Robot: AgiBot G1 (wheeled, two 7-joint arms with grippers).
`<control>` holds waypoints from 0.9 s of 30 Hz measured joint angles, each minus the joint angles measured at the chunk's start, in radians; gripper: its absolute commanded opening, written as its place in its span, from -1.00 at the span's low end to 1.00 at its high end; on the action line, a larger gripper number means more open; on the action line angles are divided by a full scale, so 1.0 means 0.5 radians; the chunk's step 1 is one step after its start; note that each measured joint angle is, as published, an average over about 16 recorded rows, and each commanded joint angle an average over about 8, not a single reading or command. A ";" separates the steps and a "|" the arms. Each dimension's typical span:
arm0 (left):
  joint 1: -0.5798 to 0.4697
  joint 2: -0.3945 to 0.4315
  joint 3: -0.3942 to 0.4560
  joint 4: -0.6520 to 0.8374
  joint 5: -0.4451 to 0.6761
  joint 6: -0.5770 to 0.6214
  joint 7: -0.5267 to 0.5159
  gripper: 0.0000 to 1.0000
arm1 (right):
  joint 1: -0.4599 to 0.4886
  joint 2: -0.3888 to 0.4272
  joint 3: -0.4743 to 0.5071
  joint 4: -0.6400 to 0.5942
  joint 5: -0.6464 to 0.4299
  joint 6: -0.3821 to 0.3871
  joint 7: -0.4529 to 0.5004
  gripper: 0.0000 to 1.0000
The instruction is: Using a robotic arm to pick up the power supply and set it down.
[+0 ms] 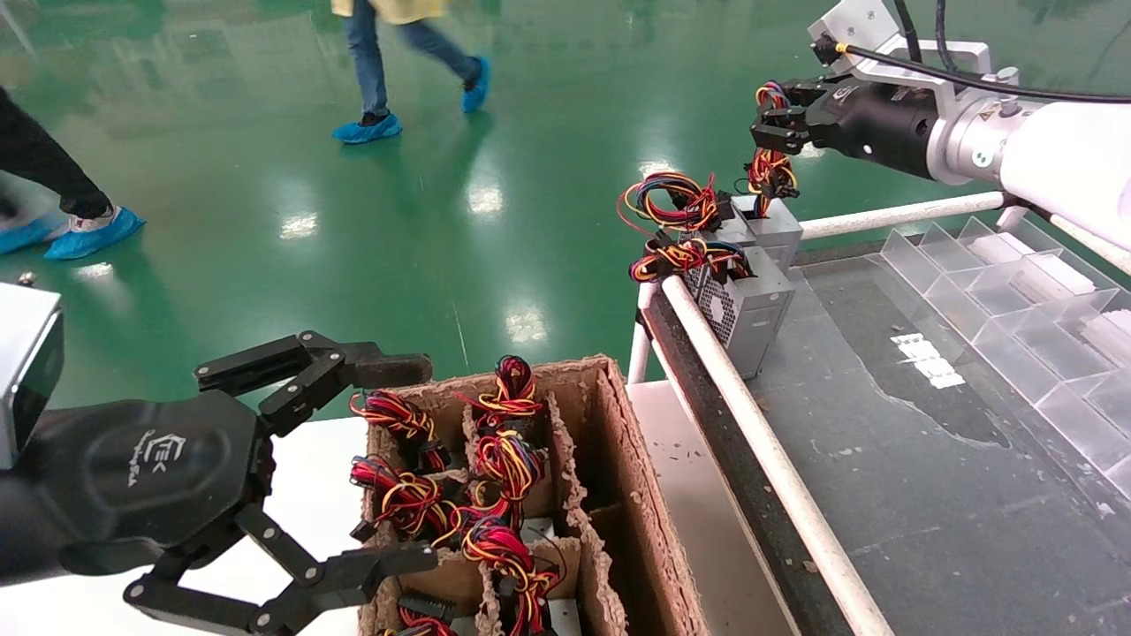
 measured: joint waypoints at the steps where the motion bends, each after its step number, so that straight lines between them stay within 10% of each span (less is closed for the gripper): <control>1: 0.000 0.000 0.000 0.000 0.000 0.000 0.000 1.00 | 0.000 0.002 0.001 -0.001 0.001 0.000 0.000 0.96; 27: 0.000 0.000 0.001 0.000 0.000 0.000 0.000 1.00 | 0.022 0.093 0.048 -0.002 0.069 -0.105 0.067 1.00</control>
